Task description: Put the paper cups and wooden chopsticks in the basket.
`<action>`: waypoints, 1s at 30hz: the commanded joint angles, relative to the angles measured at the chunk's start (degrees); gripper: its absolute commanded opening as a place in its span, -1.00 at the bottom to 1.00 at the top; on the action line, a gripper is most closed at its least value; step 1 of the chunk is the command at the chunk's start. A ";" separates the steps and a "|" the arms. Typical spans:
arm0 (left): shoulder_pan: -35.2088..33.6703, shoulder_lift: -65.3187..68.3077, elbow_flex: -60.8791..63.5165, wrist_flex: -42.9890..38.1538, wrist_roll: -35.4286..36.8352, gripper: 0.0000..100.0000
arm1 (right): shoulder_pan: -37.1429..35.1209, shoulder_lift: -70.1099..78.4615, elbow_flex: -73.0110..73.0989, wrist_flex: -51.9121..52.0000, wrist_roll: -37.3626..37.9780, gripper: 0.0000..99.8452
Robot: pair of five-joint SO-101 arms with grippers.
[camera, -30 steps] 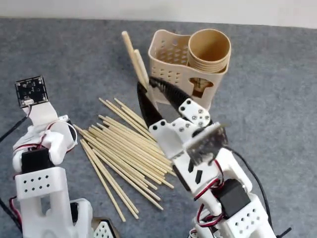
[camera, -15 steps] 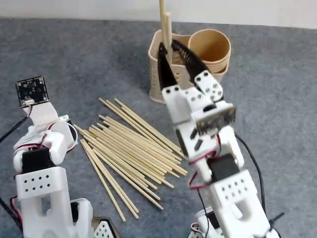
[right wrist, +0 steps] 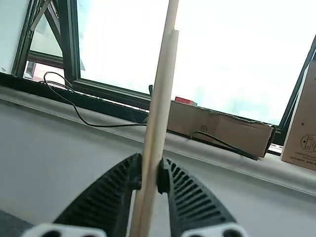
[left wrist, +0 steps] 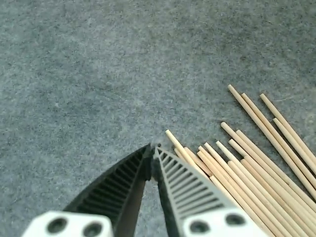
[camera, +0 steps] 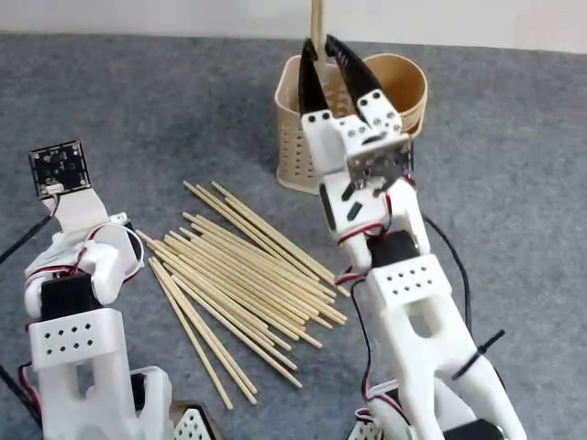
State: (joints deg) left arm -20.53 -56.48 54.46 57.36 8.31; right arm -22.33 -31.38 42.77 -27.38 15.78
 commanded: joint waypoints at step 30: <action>-0.40 -1.19 -0.31 -1.05 0.26 -0.94 | 2.42 9.45 -8.66 -0.92 0.35 -0.99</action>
State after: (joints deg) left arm -20.53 -56.48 54.46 57.36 8.31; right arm -20.66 -22.15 37.49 -27.47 15.78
